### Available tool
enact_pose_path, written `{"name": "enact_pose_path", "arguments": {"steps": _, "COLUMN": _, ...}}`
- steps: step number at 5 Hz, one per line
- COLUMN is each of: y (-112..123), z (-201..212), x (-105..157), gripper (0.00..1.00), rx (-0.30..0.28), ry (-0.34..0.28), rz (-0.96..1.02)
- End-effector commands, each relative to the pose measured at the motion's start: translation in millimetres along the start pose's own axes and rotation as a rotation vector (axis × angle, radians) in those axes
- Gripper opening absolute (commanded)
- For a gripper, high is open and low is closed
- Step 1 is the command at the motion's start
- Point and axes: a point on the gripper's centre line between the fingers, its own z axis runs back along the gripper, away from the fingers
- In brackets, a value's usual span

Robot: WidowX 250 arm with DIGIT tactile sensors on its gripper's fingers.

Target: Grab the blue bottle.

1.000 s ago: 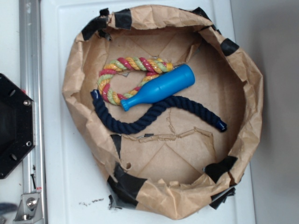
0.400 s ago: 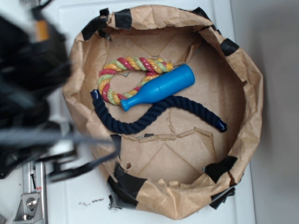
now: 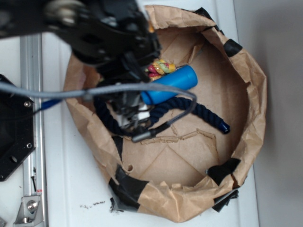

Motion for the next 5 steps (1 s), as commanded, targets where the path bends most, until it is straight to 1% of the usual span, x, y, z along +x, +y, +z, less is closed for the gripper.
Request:
{"name": "enact_pose_path", "arguments": {"steps": 1, "y": -32, "z": -36, "x": 24, "gripper": 1.00, "rx": -0.020, "ry": -0.003, "rz": -0.234}}
{"name": "enact_pose_path", "arguments": {"steps": 2, "y": -18, "z": -42, "x": 36, "gripper": 1.00, "rx": 0.025, "ry": 0.016, "rz": -0.245}}
{"name": "enact_pose_path", "arguments": {"steps": 3, "y": 11, "z": -57, "x": 45, "gripper": 1.00, "rx": 0.069, "ry": 0.131, "rz": -0.242}}
{"name": "enact_pose_path", "arguments": {"steps": 4, "y": 21, "z": -61, "x": 51, "gripper": 1.00, "rx": 0.144, "ry": 0.203, "rz": -0.251}}
{"name": "enact_pose_path", "arguments": {"steps": 5, "y": 31, "z": -65, "x": 61, "gripper": 1.00, "rx": 0.218, "ry": 0.204, "rz": -0.430}}
